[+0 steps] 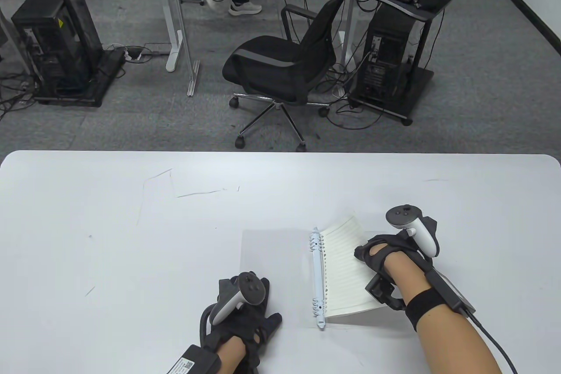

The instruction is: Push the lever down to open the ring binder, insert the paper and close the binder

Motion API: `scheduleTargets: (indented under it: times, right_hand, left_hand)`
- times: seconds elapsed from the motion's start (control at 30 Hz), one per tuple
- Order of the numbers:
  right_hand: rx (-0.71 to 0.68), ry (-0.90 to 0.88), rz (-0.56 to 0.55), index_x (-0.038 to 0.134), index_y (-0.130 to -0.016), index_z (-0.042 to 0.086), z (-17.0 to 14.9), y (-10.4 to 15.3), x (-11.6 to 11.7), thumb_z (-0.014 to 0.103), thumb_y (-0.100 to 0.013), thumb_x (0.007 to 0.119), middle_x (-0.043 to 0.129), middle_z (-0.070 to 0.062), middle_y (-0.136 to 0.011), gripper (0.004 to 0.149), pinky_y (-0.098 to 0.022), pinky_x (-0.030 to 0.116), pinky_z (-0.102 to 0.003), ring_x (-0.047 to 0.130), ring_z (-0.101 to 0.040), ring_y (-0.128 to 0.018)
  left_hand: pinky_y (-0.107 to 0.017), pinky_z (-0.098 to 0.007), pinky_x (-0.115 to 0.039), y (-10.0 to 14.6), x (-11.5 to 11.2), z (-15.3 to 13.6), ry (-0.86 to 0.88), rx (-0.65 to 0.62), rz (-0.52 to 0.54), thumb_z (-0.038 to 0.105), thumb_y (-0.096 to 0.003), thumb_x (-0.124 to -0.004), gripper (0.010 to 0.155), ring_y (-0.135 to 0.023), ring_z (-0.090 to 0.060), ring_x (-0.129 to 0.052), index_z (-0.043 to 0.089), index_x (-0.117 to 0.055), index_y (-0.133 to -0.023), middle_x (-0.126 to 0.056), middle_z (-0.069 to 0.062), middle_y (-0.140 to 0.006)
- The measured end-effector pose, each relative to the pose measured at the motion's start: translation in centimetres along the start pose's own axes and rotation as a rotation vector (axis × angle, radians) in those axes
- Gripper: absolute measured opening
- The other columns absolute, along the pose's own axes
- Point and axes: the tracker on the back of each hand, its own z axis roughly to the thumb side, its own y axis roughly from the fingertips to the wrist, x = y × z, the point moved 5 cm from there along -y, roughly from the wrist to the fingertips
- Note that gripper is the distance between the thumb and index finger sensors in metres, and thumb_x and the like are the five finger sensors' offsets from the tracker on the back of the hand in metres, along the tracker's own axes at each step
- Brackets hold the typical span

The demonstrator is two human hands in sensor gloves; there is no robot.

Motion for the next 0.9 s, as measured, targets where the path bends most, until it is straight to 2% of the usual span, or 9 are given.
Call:
scheduleTargets:
  times: [0.33,0.73,0.9]
  right_hand:
    - [0.028,0.004,-0.003,0.082,-0.092,0.011,-0.6,-0.5,-0.2,0.038,-0.050,0.079,0.105,-0.009,-0.072,0.050,-0.027,0.097,-0.040,0.114,-0.031,-0.044]
    - [0.027,-0.049,0.017,0.083,-0.091,0.012,-1.8,-1.3,1.0,0.041,-0.050,0.080,0.105,-0.008,-0.073,0.050,-0.028,0.097,-0.040,0.113,-0.030,-0.045]
    - [0.037,-0.052,0.023,0.080,-0.093,0.012,-2.8,-1.4,0.2,0.044,-0.049,0.081,0.104,-0.008,-0.075,0.054,-0.029,0.096,-0.040,0.112,-0.030,-0.048]
  left_hand:
    - [-0.067,-0.053,0.002,0.0,0.0,0.0,0.000,0.000,0.000,0.065,-0.0474,-0.065,0.080,-0.098,-0.021,0.021,0.046,-0.008,-0.101,0.015,0.016,-0.107]
    - [-0.067,-0.053,0.002,0.0,0.0,0.0,0.000,0.000,0.000,0.065,-0.0474,-0.065,0.081,-0.098,-0.021,0.021,0.046,-0.008,-0.101,0.015,0.016,-0.107]
    - [-0.067,-0.053,0.002,0.0,0.0,0.0,0.002,-0.001,-0.002,0.065,-0.0473,-0.065,0.081,-0.098,-0.021,0.021,0.046,-0.008,-0.101,0.015,0.016,-0.106]
